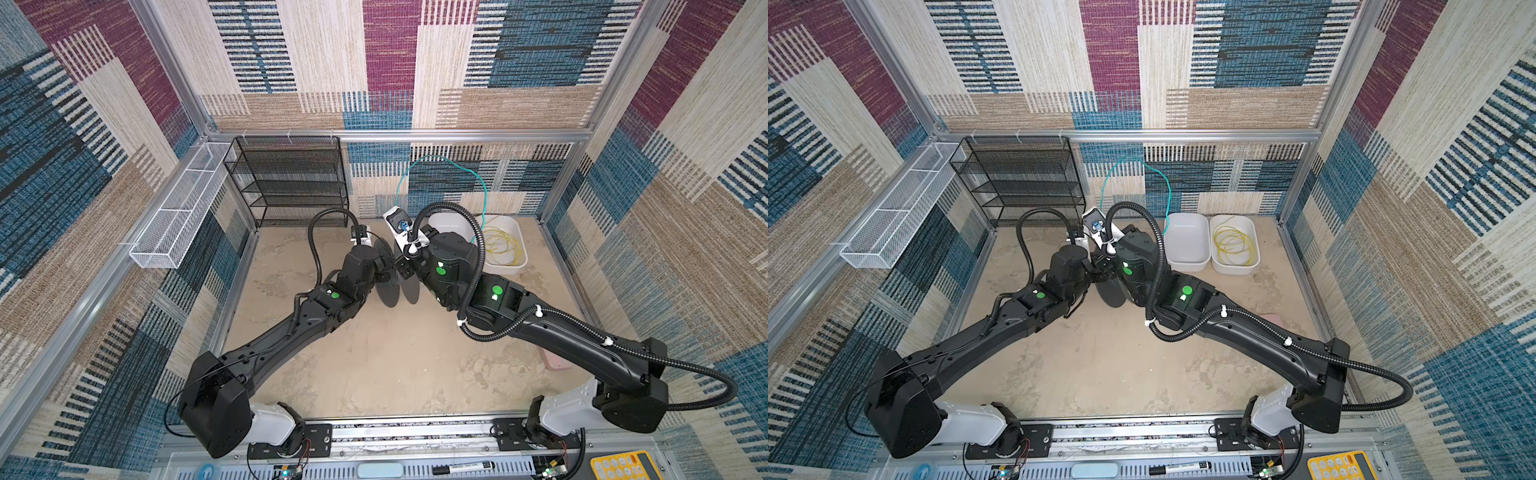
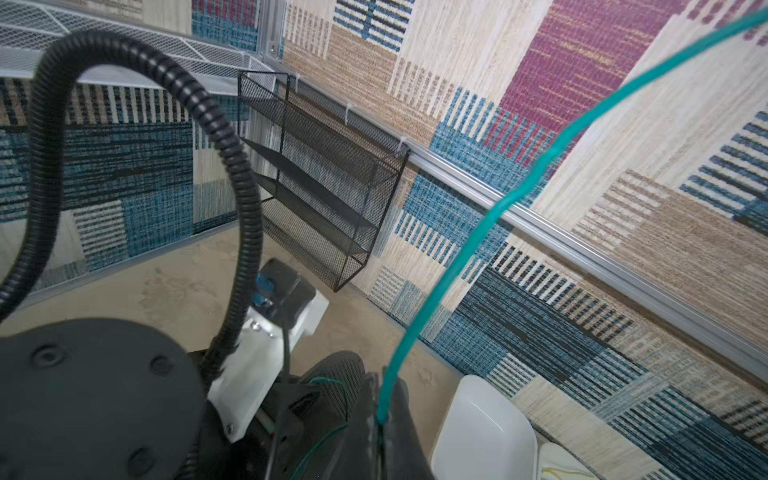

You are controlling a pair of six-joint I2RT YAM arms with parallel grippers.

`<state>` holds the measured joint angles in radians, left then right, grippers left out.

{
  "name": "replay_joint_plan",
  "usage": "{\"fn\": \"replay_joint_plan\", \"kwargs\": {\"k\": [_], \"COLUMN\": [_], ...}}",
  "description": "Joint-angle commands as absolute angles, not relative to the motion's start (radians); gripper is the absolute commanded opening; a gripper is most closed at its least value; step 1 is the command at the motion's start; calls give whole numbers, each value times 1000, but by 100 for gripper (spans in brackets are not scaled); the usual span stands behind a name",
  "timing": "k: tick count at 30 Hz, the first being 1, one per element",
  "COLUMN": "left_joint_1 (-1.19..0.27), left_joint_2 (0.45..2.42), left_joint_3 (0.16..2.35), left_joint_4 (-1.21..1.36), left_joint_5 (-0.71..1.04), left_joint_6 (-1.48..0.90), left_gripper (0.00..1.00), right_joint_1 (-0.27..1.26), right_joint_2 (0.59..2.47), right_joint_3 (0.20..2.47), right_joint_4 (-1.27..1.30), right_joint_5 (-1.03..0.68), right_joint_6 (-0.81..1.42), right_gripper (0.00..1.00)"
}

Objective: Wrap the cables

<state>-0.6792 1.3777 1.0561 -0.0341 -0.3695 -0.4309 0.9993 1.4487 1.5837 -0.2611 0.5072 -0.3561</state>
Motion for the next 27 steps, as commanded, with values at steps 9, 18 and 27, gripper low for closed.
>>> {"fn": "replay_joint_plan", "kwargs": {"k": [9,18,27], "left_joint_1": [-788,-867,-946], "left_joint_2": [1301,1238,1179], "left_joint_3": [905,839,768], "left_joint_4": [-177,-201,-264], "left_joint_5": [-466,-529,-565], "left_joint_6": [-202,-171,-224], "left_gripper": [0,0,0], "right_joint_1": [735,548,433], "right_joint_2": [1445,1520,1645], "right_joint_3": [1683,1687,1679], "right_joint_4": [-56,-31,59], "right_joint_5": [103,-103,-176], "right_joint_6": [-185,27,258], "right_gripper": [0,0,0]}}
